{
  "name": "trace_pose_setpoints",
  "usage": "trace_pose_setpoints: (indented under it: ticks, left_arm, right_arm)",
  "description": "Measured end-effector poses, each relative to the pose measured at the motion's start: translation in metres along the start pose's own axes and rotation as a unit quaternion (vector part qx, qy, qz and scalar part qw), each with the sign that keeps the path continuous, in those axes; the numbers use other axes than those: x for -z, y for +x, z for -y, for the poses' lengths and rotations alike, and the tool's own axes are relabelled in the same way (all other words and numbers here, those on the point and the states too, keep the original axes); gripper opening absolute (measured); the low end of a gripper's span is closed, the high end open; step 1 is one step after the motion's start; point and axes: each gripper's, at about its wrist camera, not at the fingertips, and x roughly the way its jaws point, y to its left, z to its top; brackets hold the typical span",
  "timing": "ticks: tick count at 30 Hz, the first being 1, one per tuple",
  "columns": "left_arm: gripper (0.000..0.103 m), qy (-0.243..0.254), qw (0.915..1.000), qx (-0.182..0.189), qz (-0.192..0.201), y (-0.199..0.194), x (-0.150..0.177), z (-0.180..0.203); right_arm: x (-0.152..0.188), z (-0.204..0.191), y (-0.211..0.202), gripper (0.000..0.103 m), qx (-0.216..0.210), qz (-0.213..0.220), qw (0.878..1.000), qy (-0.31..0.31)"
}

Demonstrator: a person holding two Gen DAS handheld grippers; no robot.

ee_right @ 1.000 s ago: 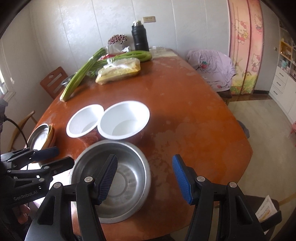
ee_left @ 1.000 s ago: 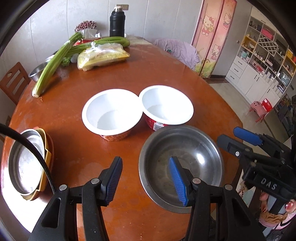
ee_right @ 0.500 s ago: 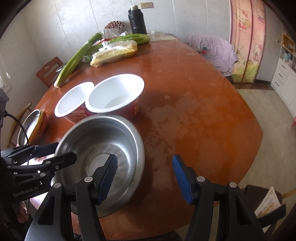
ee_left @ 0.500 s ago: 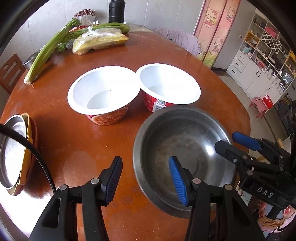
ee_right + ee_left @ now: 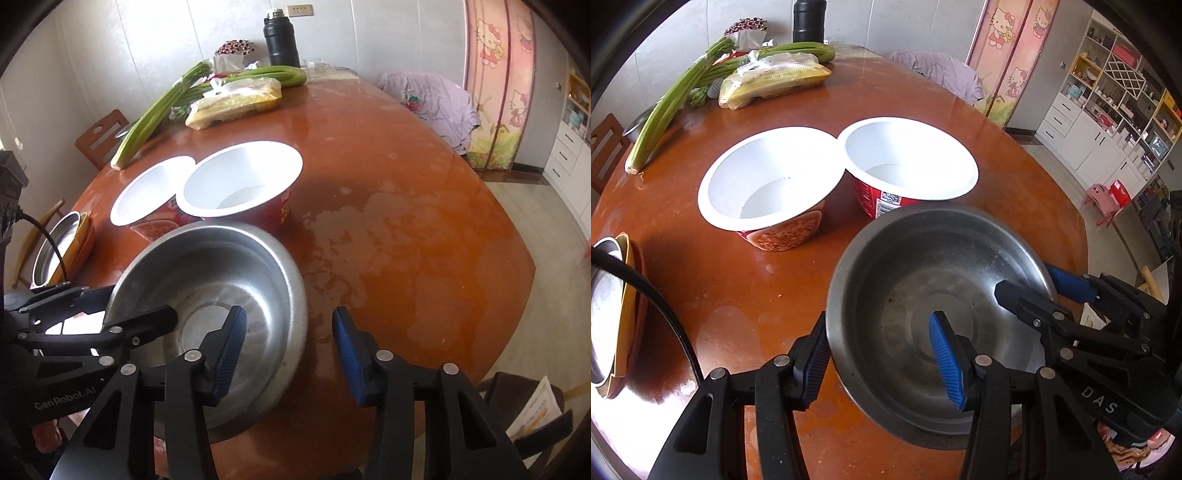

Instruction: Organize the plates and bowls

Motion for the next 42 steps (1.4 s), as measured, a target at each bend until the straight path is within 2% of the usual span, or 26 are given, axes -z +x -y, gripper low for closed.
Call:
trace_pose_setpoints:
  ticks: [6, 11, 16, 25, 34, 42]
  left_arm:
    - [0.045, -0.003, 1.0, -0.001, 0.003, 0.002, 0.001, 0.002]
    - [0.044, -0.01, 0.9999, 0.007, 0.0, 0.003, -0.001, -0.001]
    - [0.044, -0.011, 0.9999, 0.0, 0.003, -0.001, 0.002, -0.002]
    - [0.044, -0.013, 0.9995, 0.009, 0.025, -0.028, 0.006, -0.01]
    - [0.044, -0.02, 0.9976, -0.013, 0.065, -0.069, 0.015, -0.025]
    - [0.045, -0.035, 0.9966, -0.025, 0.07, -0.083, 0.025, -0.046]
  right_arm:
    - [0.002, -0.003, 0.003, 0.042, -0.014, -0.005, 1.0, -0.005]
    - [0.002, -0.007, 0.005, 0.042, -0.008, -0.006, 1.0, -0.011]
    - [0.002, -0.012, 0.003, 0.043, -0.012, -0.011, 1.0, -0.012]
    - [0.0, -0.027, -0.019, 0.044, -0.015, 0.008, 0.999, -0.027]
    - [-0.004, -0.056, -0.045, 0.044, -0.027, 0.032, 0.998, -0.056]
    - [-0.006, -0.082, -0.051, 0.044, -0.044, 0.038, 0.995, -0.076]
